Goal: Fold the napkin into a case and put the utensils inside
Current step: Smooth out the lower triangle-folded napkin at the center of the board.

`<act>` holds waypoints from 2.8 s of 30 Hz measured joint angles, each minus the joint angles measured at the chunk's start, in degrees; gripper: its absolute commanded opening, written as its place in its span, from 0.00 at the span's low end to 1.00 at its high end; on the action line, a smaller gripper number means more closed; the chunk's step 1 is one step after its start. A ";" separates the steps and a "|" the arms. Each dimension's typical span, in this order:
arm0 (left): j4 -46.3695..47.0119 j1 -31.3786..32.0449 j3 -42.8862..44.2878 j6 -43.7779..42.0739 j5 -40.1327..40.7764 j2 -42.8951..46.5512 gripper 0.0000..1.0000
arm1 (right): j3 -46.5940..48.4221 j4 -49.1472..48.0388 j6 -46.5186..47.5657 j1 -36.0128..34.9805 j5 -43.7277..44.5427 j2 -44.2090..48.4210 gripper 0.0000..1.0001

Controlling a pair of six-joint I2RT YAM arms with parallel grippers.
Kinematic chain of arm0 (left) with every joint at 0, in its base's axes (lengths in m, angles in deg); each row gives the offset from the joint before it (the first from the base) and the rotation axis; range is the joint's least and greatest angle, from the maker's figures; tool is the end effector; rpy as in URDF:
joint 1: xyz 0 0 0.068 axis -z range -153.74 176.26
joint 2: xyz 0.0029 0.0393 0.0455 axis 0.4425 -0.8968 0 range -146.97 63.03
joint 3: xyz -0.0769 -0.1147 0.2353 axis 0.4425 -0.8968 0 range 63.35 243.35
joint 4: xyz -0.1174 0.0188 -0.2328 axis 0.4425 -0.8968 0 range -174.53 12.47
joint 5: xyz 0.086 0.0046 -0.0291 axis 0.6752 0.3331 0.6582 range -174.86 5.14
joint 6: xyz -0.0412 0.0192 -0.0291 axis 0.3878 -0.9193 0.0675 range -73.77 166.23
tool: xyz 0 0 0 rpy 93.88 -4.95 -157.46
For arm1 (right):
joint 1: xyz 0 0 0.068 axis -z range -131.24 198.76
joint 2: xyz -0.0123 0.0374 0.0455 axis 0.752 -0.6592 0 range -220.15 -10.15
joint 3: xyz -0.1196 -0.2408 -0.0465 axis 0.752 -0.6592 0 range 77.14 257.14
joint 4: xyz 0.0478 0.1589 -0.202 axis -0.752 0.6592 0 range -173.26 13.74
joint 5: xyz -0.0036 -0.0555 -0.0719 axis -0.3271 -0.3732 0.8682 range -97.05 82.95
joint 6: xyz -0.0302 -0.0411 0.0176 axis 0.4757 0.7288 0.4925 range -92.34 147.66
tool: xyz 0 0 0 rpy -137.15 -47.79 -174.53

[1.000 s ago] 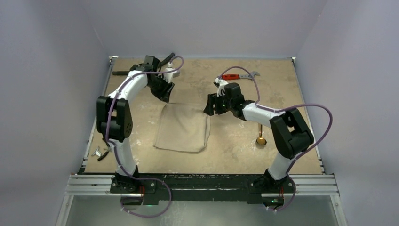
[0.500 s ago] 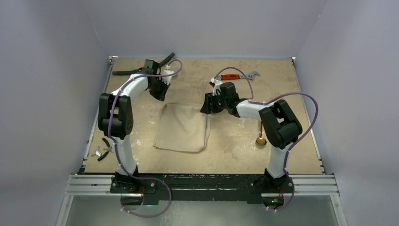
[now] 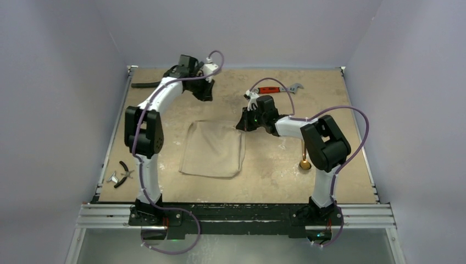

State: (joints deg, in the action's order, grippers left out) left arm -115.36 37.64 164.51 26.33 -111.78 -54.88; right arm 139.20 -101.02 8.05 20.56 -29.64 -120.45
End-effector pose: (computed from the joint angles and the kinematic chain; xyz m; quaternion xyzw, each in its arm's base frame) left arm 0.4445 -0.1059 0.2474 0.3180 0.8730 -0.1991 0.3116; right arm 0.3563 0.2067 0.1642 -0.1607 0.8416 0.3527 0.3761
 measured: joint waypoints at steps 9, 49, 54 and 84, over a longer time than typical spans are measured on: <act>-0.66 12.85 11.41 -2.45 -9.16 -17.99 0.12 | -0.70 -3.06 -0.48 0.00 -0.11 0.24 0.00; -11.63 8.76 8.44 -28.28 -17.64 -17.22 0.10 | -8.96 -19.08 -10.86 5.42 -9.64 -0.94 0.00; -11.76 8.92 8.09 -30.32 -16.96 -17.22 0.09 | -9.18 -19.47 -11.10 5.49 -10.23 -0.94 0.00; -13.84 8.96 6.01 -36.96 -16.52 -15.98 0.00 | -5.60 -18.12 -11.54 9.11 -6.82 -6.27 0.00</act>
State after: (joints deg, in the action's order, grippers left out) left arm -129.19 46.60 170.52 -10.63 -128.30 -70.86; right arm 133.60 -119.14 -3.49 29.67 -36.45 -126.72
